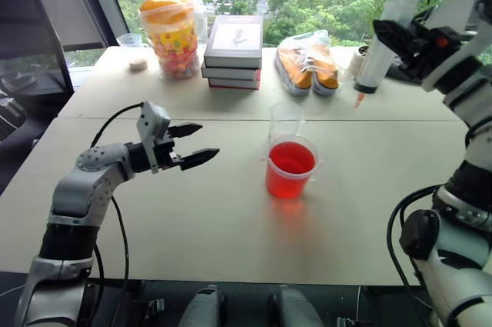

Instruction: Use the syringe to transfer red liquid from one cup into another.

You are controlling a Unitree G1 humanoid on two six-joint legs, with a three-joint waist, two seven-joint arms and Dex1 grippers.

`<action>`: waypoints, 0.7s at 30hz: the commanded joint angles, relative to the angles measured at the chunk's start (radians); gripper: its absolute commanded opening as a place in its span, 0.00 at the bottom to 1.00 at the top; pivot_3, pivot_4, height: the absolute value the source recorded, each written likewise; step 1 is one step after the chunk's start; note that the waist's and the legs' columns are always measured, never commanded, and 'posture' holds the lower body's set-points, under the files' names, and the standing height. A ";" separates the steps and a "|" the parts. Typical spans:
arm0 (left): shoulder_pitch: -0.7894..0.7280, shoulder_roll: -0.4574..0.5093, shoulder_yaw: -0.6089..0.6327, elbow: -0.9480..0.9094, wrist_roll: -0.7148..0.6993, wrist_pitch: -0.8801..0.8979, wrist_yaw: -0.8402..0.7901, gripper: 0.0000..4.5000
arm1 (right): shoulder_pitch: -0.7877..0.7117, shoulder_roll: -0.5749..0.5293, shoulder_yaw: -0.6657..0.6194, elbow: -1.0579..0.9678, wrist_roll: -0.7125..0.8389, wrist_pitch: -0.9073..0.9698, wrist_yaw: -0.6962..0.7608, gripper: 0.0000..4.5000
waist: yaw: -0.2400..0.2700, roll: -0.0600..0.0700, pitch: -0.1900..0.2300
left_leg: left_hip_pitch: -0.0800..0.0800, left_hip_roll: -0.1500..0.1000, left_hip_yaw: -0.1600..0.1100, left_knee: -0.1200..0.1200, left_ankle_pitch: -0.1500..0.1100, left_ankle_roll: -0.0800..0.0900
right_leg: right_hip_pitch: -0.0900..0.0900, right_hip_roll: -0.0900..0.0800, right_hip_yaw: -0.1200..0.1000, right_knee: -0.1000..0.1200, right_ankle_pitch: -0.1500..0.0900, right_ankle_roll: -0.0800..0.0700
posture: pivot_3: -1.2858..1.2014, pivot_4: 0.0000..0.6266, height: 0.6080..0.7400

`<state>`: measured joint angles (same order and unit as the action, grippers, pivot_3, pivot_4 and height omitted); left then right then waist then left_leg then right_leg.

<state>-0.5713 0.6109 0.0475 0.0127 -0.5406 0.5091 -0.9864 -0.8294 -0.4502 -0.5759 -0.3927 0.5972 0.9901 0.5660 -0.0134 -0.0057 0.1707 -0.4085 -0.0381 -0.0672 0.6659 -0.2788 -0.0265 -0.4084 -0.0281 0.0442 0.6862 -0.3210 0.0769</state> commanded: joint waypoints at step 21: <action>-0.396 -0.053 -0.064 0.219 -0.017 0.050 -0.260 1.00 | 0.332 0.148 0.497 -0.028 -0.122 -0.522 -0.029 0.32 | -0.006 0.000 0.000 | 0.001 0.000 0.001 0.001 0.001 0.000 | -0.001 0.001 0.001 0.003 0.000 0.000 | 0.52 0.24 1.00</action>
<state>-0.9439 0.5617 -0.0258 0.2434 -0.5438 0.5623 -1.2300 -0.4899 -0.3026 -0.0782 -0.4049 0.4842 0.5132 0.5311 -0.0196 -0.0058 0.1707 -0.4075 -0.0385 -0.0658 0.6672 -0.2773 -0.0265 -0.4091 -0.0273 0.0455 0.6890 -0.3209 0.0768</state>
